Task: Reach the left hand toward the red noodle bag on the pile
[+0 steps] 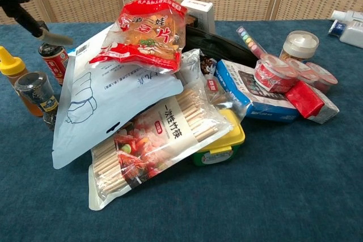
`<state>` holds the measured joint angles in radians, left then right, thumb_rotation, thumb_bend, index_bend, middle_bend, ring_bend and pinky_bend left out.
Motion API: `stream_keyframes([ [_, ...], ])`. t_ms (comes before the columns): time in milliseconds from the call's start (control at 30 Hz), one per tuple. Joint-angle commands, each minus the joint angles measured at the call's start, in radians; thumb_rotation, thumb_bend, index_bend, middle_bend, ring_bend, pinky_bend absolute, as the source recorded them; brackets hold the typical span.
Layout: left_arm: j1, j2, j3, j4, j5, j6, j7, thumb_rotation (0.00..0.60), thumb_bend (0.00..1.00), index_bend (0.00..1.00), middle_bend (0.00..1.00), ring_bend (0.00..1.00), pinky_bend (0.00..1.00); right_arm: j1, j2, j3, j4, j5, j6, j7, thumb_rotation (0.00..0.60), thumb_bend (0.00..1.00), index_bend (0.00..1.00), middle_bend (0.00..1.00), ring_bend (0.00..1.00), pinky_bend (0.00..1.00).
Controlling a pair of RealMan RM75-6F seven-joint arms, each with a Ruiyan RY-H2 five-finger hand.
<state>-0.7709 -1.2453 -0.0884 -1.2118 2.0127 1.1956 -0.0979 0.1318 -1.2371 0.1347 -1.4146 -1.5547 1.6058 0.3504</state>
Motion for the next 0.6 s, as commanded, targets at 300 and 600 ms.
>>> stream_keyframes([
  [300,-0.155,-0.096,0.004,0.016,-0.052,-0.182,0.077,0.559,0.28,0.00,0.00,0.00,0.00,-0.006,0.007,0.009,0.001,0.015,0.005,0.017,0.600,0.00,0.00,0.00,0.00,0.00],
  [600,-0.240,-0.162,0.009,0.035,-0.092,-0.248,0.106,0.600,0.35,0.00,0.00,0.03,0.14,-0.012,0.015,0.013,-0.008,0.015,0.015,0.025,0.600,0.00,0.00,0.00,0.00,0.00],
])
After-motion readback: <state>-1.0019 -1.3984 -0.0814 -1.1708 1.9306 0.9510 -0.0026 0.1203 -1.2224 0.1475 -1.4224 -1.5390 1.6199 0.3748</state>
